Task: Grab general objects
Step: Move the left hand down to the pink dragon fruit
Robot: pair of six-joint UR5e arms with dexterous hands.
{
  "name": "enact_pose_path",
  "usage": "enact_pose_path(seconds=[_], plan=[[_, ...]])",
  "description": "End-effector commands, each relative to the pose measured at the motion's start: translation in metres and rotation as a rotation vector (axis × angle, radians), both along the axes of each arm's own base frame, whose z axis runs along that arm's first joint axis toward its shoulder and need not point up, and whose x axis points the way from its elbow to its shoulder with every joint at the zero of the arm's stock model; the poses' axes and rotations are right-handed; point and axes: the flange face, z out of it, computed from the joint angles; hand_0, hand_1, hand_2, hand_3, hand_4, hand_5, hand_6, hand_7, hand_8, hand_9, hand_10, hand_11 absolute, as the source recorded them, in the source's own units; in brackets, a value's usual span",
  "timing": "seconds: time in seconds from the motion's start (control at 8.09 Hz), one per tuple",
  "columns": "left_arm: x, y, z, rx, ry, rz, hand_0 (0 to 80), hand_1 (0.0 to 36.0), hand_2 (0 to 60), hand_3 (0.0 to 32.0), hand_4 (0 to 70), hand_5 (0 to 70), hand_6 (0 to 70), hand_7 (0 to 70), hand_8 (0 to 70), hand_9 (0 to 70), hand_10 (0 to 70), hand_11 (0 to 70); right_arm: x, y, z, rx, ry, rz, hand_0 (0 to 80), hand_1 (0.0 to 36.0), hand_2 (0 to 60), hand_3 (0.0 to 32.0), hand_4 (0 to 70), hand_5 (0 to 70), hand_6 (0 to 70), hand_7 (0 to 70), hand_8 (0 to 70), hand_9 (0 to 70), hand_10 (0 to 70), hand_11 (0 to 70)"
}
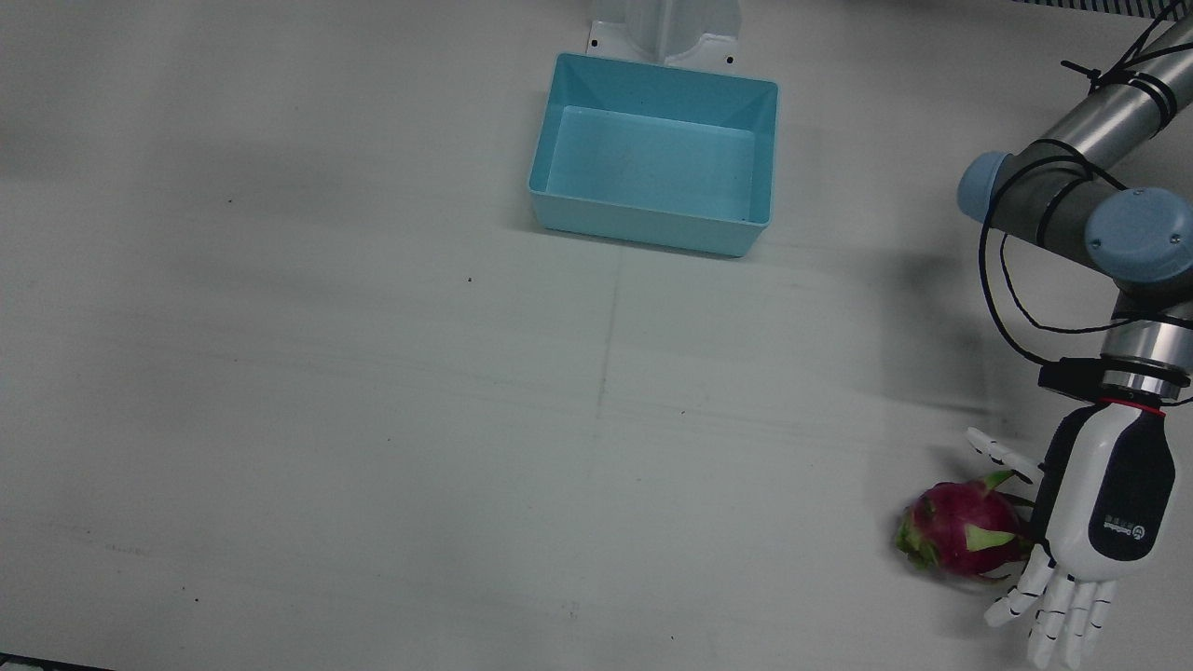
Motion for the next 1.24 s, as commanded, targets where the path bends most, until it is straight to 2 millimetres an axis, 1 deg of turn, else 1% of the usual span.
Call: enact_pose_path(seconds=[0.0,0.12,0.25,0.37,0.49,0.62,0.74,0.87,0.99,1.11], plan=[[0.011,-0.011,-0.033,-0.036,-0.027,0.008,56.3,22.5,4.0,0.0,1.8,16.7,0.0,5.5,0.0,0.0,2.5,6.3,0.000,0.000,0.000,0.000,0.001,0.000,0.0,0.0,0.0,0.0,0.0,0.0,0.0,0.0,0.0,0.0,0.0,0.0],[0.012,-0.012,-0.036,-0.037,-0.026,0.004,56.5,22.9,5.0,0.0,2.1,18.8,0.0,6.2,0.0,0.0,2.7,6.7,0.000,0.000,0.000,0.000,0.001,0.000,0.0,0.0,0.0,0.0,0.0,0.0,0.0,0.0,0.0,0.0,0.0,0.0],[0.010,-0.011,-0.034,-0.047,-0.036,-0.002,57.5,24.2,7.3,0.0,2.0,22.5,0.0,7.0,0.0,0.0,3.2,7.5,0.000,0.000,0.000,0.000,0.001,0.000,0.0,0.0,0.0,0.0,0.0,0.0,0.0,0.0,0.0,0.0,0.0,0.0],[0.014,-0.007,-0.032,-0.056,-0.045,0.008,58.6,25.2,7.9,0.0,1.8,25.7,0.0,7.4,0.0,0.0,3.5,8.0,0.000,0.000,0.000,0.000,0.001,0.000,0.0,0.0,0.0,0.0,0.0,0.0,0.0,0.0,0.0,0.0,0.0,0.0],[0.033,0.004,-0.025,-0.079,-0.080,0.035,58.9,25.5,8.3,0.0,1.9,25.2,0.0,7.3,0.0,0.0,3.3,7.8,0.000,0.000,0.000,0.000,-0.001,0.000,0.0,0.0,0.0,0.0,0.0,0.0,0.0,0.0,0.0,0.0,0.0,0.0],[0.050,0.022,-0.024,-0.094,-0.126,0.004,57.9,25.2,10.4,0.0,2.0,23.7,0.0,7.1,0.0,0.0,3.3,7.7,0.000,0.000,0.000,0.000,-0.001,0.000,0.0,0.0,0.0,0.0,0.0,0.0,0.0,0.0,0.0,0.0,0.0,0.0],[0.066,0.034,-0.022,-0.089,-0.140,-0.006,56.0,23.9,11.8,0.0,1.8,22.0,0.0,6.3,0.0,0.0,3.5,7.8,0.000,0.000,0.000,0.000,0.001,0.000,0.0,0.0,0.0,0.0,0.0,0.0,0.0,0.0,0.0,0.0,0.0,0.0],[0.064,0.034,-0.024,-0.090,-0.140,-0.017,55.8,23.8,11.4,0.0,1.6,21.0,0.0,6.2,0.0,0.0,3.7,8.1,0.000,0.000,0.000,0.000,0.001,0.000,0.0,0.0,0.0,0.0,0.0,0.0,0.0,0.0,0.0,0.0,0.0,0.0],[0.058,0.033,-0.023,-0.110,-0.153,-0.024,57.2,25.0,12.0,0.0,1.9,24.9,0.0,6.7,0.0,0.0,4.1,8.7,0.000,0.000,0.000,0.000,0.001,0.000,0.0,0.0,0.0,0.0,0.0,0.0,0.0,0.0,0.0,0.0,0.0,0.0],[0.052,0.031,-0.024,-0.121,-0.164,-0.033,57.5,25.1,12.1,0.0,1.8,27.8,0.0,7.1,0.0,0.0,4.2,9.0,0.000,0.000,0.000,0.000,0.001,0.000,0.0,0.0,0.0,0.0,0.0,0.0,0.0,0.0,0.0,0.0,0.0,0.0]])
